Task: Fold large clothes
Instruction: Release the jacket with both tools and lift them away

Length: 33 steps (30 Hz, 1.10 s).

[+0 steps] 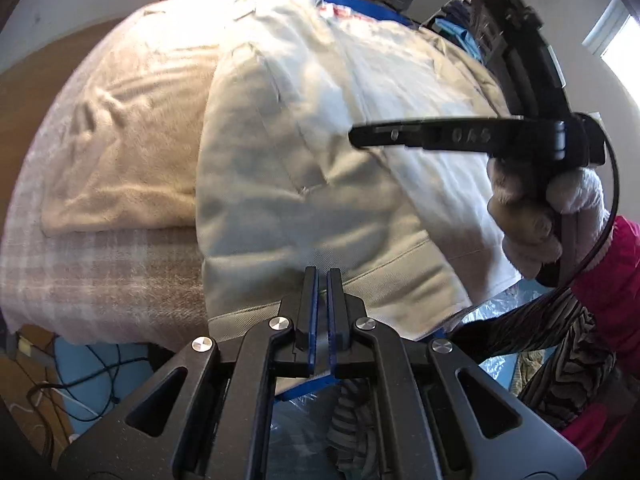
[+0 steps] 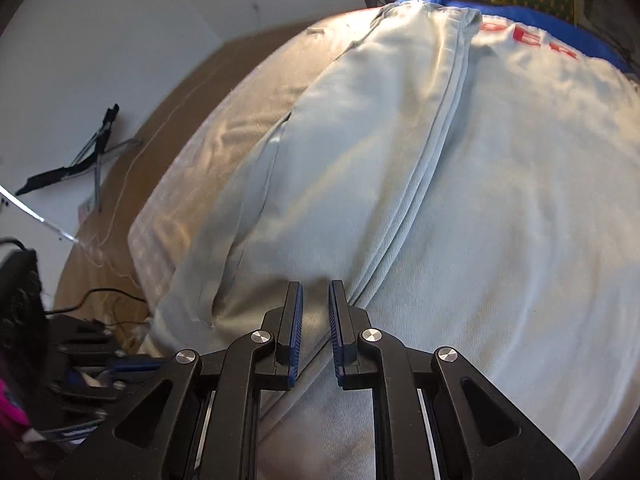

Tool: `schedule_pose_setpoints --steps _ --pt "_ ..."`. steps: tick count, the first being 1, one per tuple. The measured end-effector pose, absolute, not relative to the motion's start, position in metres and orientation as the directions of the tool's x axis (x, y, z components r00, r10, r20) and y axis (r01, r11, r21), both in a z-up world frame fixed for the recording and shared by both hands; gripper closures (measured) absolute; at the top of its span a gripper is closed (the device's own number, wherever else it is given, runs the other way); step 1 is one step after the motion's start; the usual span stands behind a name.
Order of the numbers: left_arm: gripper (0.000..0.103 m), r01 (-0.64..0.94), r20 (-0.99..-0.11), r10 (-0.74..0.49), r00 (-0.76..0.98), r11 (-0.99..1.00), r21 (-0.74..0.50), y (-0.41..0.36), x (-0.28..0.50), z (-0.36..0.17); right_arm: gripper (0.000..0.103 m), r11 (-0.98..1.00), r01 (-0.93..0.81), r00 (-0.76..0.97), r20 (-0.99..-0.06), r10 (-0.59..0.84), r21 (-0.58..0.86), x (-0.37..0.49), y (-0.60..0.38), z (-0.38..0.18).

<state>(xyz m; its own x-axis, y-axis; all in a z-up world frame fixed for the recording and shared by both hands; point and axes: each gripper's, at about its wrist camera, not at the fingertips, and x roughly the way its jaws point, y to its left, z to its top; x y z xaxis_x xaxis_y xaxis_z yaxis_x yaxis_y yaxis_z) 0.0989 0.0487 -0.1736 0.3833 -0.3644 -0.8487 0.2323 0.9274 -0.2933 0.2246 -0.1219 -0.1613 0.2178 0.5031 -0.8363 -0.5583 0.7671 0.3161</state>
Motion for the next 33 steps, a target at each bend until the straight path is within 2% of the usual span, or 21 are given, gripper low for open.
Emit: schedule_pose_setpoints --steps 7,9,10,11,13,18,22,33 --pt "0.102 0.231 -0.77 -0.309 0.559 0.949 -0.213 0.037 0.086 -0.108 0.091 0.771 -0.578 0.287 -0.819 0.497 0.266 0.208 -0.133 -0.124" --pt "0.096 0.233 -0.75 -0.307 0.586 0.95 -0.206 0.032 0.084 -0.094 0.091 0.772 -0.578 0.313 -0.803 0.508 0.263 0.202 -0.141 -0.108" --pt "0.084 0.239 -0.743 -0.311 0.593 0.949 -0.206 0.027 0.086 -0.088 0.089 0.774 -0.578 0.33 -0.794 0.51 0.258 0.198 -0.146 -0.099" --pt "0.068 0.244 -0.736 -0.311 0.602 0.949 -0.201 0.025 0.085 -0.084 0.087 0.776 -0.579 0.344 -0.788 0.511 0.25 0.195 -0.15 -0.093" --pt "0.06 0.255 -0.722 -0.305 0.621 0.95 -0.181 0.019 0.084 -0.075 0.074 0.782 -0.578 0.382 -0.77 0.51 0.232 0.187 -0.16 -0.078" --pt "0.059 0.294 -0.718 -0.294 0.631 0.947 -0.13 -0.007 0.082 -0.063 0.072 0.813 -0.552 0.471 -0.736 0.486 0.183 0.169 -0.194 -0.046" --pt "0.057 0.319 -0.707 -0.301 0.64 0.941 -0.112 -0.027 0.084 -0.055 0.063 0.845 -0.508 0.528 -0.716 0.457 0.165 0.162 -0.223 -0.032" --pt "0.056 0.432 -0.677 -0.36 0.642 0.899 -0.069 -0.088 0.093 -0.035 0.062 0.935 -0.334 0.643 -0.697 0.318 0.118 0.154 -0.309 -0.021"
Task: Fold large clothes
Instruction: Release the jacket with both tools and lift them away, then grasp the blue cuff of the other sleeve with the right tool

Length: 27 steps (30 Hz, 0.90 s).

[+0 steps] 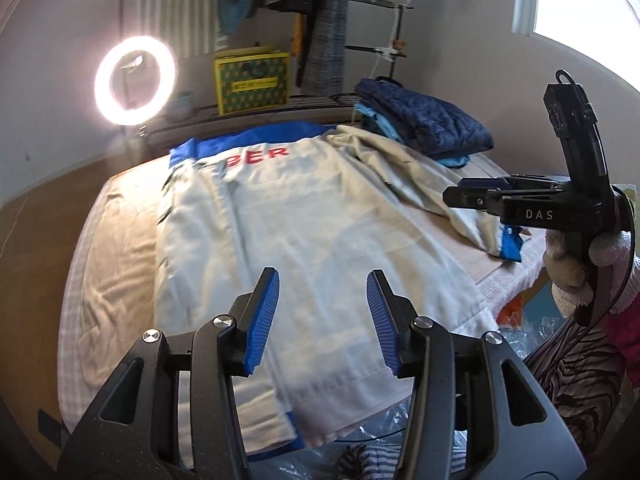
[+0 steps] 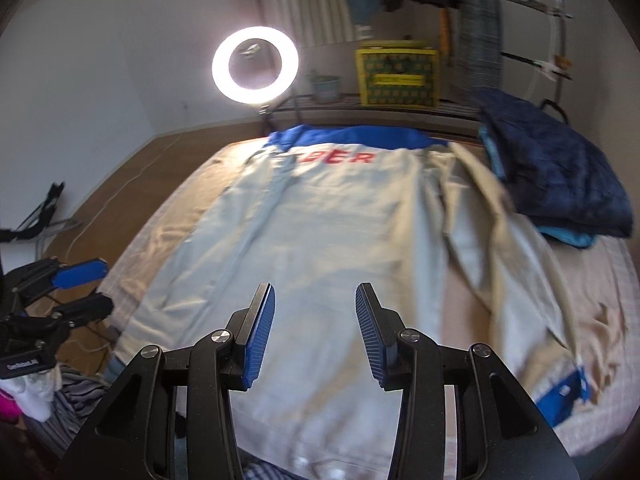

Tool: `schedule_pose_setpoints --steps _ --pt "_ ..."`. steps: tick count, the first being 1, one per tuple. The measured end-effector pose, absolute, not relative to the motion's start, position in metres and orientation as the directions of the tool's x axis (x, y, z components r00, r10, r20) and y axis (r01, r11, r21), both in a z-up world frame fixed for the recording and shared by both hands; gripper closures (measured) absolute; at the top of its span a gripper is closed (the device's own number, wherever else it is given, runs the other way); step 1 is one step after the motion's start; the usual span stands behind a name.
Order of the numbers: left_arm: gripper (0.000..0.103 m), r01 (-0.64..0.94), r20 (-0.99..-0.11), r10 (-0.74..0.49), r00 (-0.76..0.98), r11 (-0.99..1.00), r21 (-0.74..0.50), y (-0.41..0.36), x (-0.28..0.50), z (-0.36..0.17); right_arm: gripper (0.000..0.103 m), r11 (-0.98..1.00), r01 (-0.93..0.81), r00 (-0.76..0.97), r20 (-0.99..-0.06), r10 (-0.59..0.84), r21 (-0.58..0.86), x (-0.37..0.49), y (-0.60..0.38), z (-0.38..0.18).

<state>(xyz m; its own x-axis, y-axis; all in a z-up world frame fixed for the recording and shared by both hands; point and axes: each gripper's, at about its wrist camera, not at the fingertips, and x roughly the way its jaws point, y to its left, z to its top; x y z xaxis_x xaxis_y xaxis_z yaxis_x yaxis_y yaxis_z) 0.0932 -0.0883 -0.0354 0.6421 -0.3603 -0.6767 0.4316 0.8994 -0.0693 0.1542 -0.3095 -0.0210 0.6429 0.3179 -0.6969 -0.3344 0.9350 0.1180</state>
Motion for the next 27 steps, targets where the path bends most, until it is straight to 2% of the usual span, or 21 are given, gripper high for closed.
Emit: schedule_pose_setpoints --steps 2,4,6,11,15,21,27 --pt "0.054 0.449 -0.678 -0.378 0.63 0.89 -0.079 -0.097 0.097 -0.035 0.062 0.946 -0.298 0.658 -0.691 0.299 0.127 0.152 -0.325 -0.019" --pt "0.048 0.465 -0.682 -0.404 0.61 0.879 -0.105 -0.105 0.104 -0.037 0.049 0.957 -0.259 0.68 -0.679 0.276 0.129 0.15 -0.343 -0.016" --pt "0.048 0.483 -0.683 -0.44 0.582 0.863 -0.144 -0.112 0.111 -0.04 0.043 0.969 -0.216 0.714 -0.658 0.241 0.12 0.146 -0.362 -0.015" --pt "0.048 0.5 -0.714 -0.486 0.504 0.838 -0.218 -0.134 0.128 -0.058 0.043 0.991 -0.098 0.766 -0.629 0.131 0.087 0.139 -0.416 -0.022" --pt "0.048 0.496 -0.743 -0.424 0.517 0.856 -0.144 -0.159 0.134 -0.073 0.042 0.996 0.012 0.76 -0.648 0.052 0.094 0.137 -0.469 -0.039" --pt "0.048 0.504 -0.756 -0.393 0.523 0.858 -0.097 -0.182 0.14 -0.088 0.041 0.968 0.207 0.699 -0.713 -0.045 0.142 0.14 -0.549 -0.082" --pt "0.048 0.527 -0.781 -0.372 0.502 0.847 -0.065 -0.197 0.148 -0.109 0.041 0.908 0.293 0.65 -0.759 0.039 0.298 0.15 -0.604 -0.115"
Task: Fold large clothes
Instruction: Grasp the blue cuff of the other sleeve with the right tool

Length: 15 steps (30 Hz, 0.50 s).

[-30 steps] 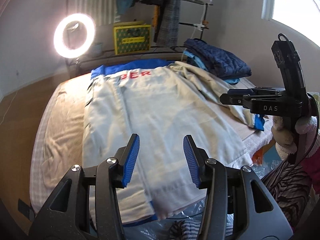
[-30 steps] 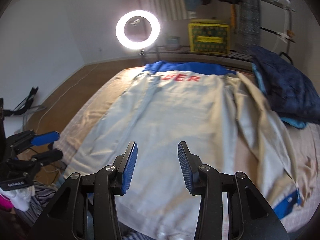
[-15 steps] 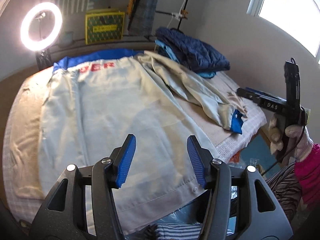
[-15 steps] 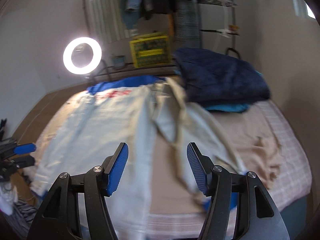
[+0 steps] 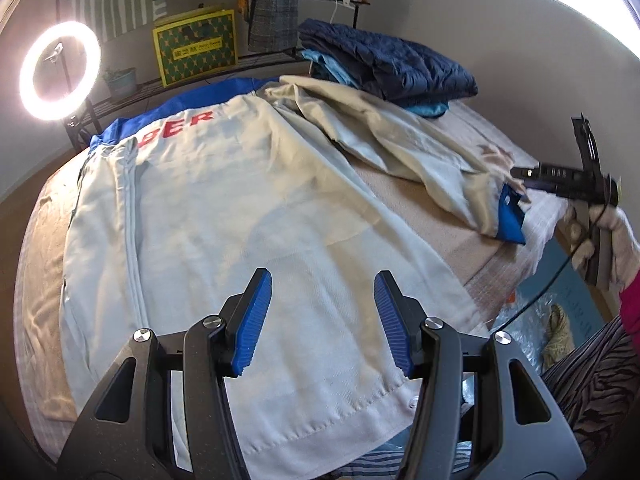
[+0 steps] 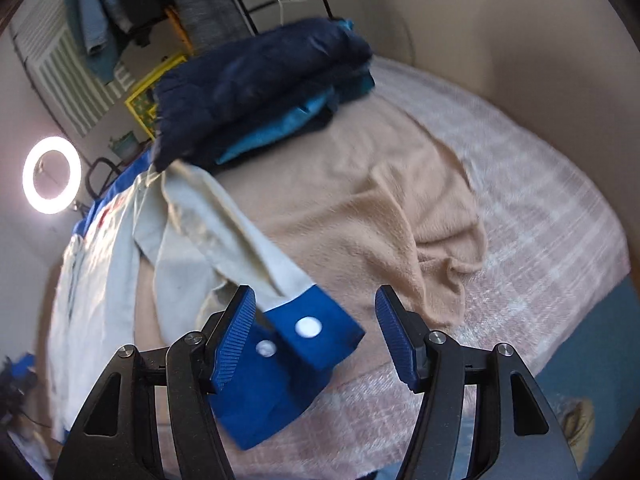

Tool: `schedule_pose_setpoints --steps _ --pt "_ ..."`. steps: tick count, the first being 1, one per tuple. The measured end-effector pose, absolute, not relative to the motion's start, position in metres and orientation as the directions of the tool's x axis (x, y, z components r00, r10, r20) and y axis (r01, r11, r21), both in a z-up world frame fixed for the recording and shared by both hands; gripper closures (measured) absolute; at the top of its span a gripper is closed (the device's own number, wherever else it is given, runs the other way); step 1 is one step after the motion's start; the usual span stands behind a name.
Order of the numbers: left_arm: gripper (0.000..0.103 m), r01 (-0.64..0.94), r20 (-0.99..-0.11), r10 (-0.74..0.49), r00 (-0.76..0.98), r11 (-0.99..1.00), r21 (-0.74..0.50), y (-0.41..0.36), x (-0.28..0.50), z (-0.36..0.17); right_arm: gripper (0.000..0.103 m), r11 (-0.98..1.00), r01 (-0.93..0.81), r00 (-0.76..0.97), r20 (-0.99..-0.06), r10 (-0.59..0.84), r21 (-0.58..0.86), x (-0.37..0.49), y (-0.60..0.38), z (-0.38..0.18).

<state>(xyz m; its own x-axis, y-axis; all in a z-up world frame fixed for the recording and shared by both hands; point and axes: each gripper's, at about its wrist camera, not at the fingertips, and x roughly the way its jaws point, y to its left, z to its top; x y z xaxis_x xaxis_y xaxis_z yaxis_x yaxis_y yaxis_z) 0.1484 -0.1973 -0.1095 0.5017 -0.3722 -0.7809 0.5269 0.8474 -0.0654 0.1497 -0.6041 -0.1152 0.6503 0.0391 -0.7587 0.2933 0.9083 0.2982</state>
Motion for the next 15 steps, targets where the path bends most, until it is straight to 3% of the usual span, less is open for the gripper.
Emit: schedule_pose_setpoints --steps 6,12,14,15 --pt "0.048 0.53 -0.812 -0.347 0.469 0.846 -0.056 -0.198 0.159 -0.13 0.041 0.857 0.287 0.634 -0.756 0.164 0.427 0.157 -0.626 -0.134" --pt "0.048 0.492 -0.811 -0.307 0.497 0.87 -0.028 -0.197 0.166 -0.132 0.041 0.853 0.283 0.601 -0.774 0.198 0.438 0.159 -0.618 -0.147" --pt "0.048 0.479 -0.802 -0.289 0.522 0.878 -0.005 -0.198 0.166 -0.129 0.046 0.853 0.27 0.601 -0.77 0.212 0.446 0.16 -0.615 -0.148" --pt "0.048 0.473 -0.798 -0.282 0.532 0.881 0.004 -0.198 0.167 -0.128 0.056 0.853 0.261 0.604 -0.766 0.22 0.452 0.16 -0.613 -0.147"
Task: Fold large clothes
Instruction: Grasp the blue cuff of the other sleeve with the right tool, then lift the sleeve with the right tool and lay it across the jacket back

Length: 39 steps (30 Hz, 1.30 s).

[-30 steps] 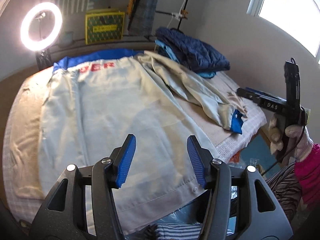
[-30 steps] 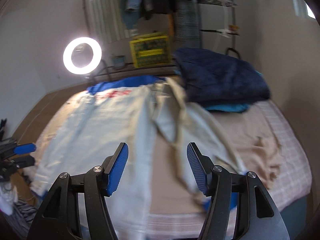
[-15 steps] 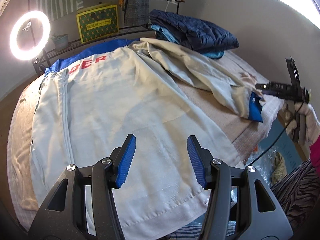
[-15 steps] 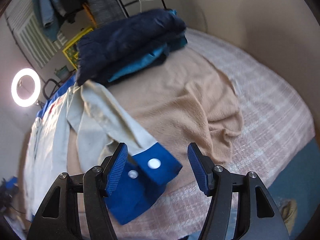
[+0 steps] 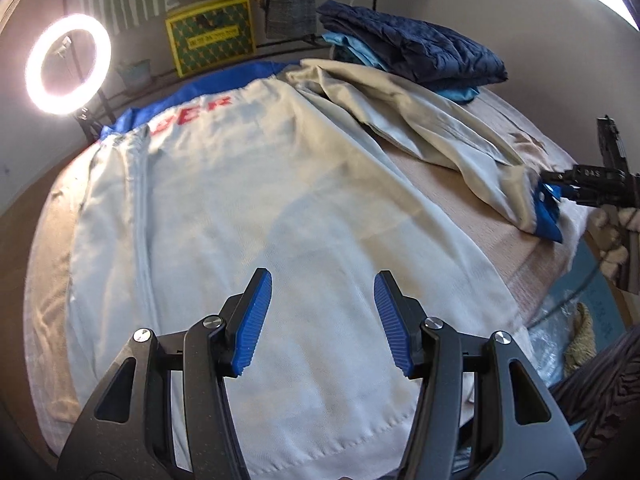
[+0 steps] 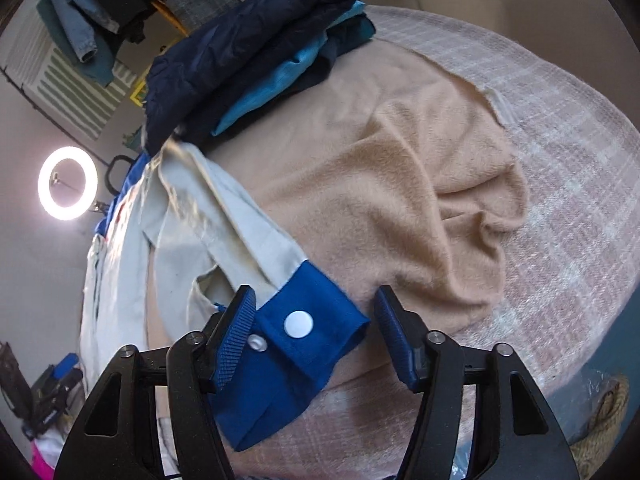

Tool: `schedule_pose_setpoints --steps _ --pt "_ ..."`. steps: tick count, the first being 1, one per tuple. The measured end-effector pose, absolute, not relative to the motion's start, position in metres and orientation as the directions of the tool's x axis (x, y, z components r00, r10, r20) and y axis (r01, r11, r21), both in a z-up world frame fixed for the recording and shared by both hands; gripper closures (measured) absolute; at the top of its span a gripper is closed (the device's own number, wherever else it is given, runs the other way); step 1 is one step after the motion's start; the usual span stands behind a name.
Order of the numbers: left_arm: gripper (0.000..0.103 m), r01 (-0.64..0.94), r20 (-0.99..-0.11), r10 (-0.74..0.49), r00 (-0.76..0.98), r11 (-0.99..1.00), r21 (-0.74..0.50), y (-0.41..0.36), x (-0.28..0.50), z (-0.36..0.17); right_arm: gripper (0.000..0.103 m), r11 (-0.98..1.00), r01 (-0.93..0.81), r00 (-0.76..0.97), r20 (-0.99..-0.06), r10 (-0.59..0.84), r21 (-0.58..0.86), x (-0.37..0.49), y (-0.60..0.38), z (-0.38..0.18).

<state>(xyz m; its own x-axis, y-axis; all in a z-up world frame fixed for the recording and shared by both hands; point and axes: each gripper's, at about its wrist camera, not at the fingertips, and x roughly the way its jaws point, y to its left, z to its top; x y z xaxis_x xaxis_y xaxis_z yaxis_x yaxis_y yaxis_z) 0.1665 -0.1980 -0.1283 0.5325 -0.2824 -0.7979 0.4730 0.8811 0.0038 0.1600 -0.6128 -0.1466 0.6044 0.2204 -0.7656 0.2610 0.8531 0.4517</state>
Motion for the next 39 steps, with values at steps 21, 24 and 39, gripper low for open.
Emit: schedule_pose_setpoints --steps 21,24,39 --pt "0.048 0.441 -0.778 -0.277 0.564 0.898 0.001 -0.181 0.167 -0.12 0.098 0.902 0.113 0.715 -0.664 0.218 0.418 0.141 -0.553 -0.081" --pt "0.048 0.426 -0.79 -0.279 0.546 0.904 -0.025 -0.174 0.172 -0.123 0.098 0.903 0.061 0.729 -0.636 0.251 0.426 0.14 -0.536 -0.069" --pt "0.048 0.298 -0.795 -0.31 0.521 0.939 -0.17 -0.124 0.188 -0.125 0.098 0.835 -0.282 0.642 -0.555 0.53 0.472 0.137 -0.414 -0.043"
